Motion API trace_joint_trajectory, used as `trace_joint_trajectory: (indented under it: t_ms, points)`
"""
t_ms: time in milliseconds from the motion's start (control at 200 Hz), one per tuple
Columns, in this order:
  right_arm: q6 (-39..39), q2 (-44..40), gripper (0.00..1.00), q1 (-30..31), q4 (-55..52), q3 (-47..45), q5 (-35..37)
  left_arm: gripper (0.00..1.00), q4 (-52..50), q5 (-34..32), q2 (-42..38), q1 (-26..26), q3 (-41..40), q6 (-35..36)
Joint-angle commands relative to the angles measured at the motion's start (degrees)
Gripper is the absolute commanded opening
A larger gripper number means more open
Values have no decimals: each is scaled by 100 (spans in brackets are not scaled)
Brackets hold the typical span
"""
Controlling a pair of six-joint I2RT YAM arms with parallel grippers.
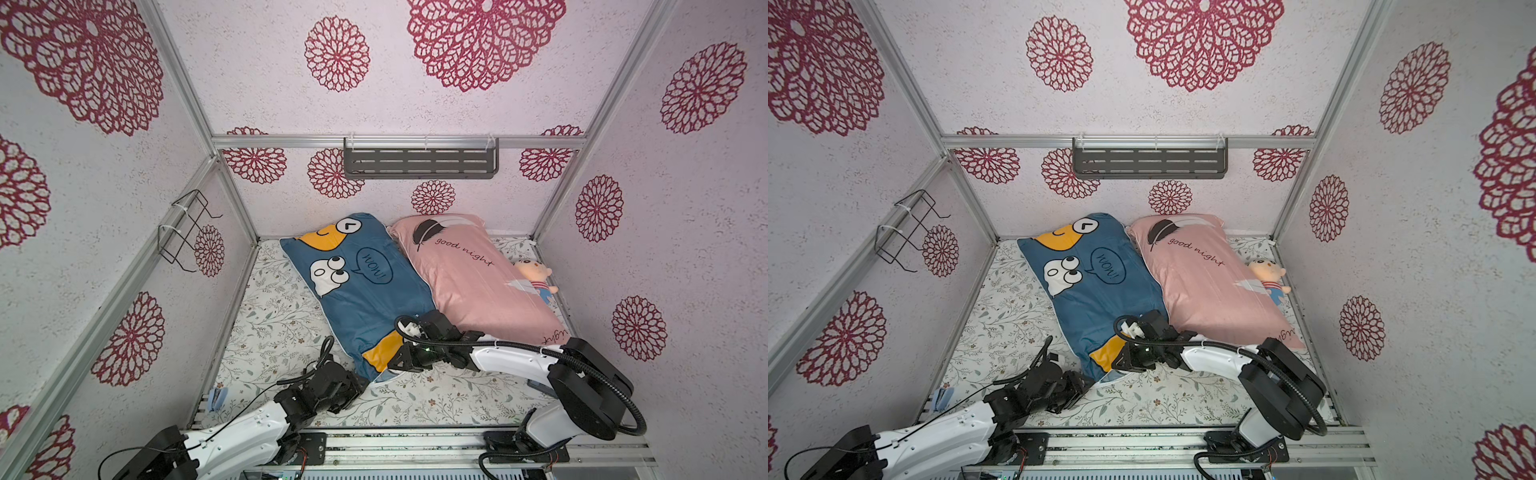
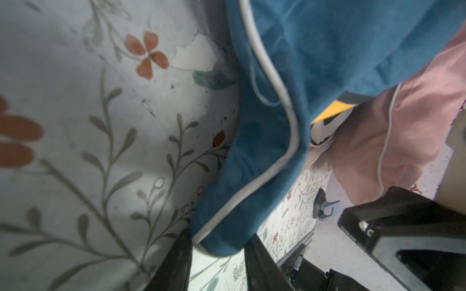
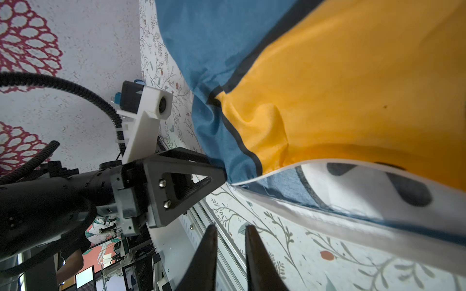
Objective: Zip up pillowcases
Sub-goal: Pick up the pillowcase from the center of the board.
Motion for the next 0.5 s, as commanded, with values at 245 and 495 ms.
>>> trace_joint_trajectory:
  t_ms: [245,495]
  points:
    - [288,302,24,328,670,-193,-126,8,-77,72,382,104,419,355]
    - [689,625,20,578,1434,-301,-33,2,-448,-26,-31,133,496,311]
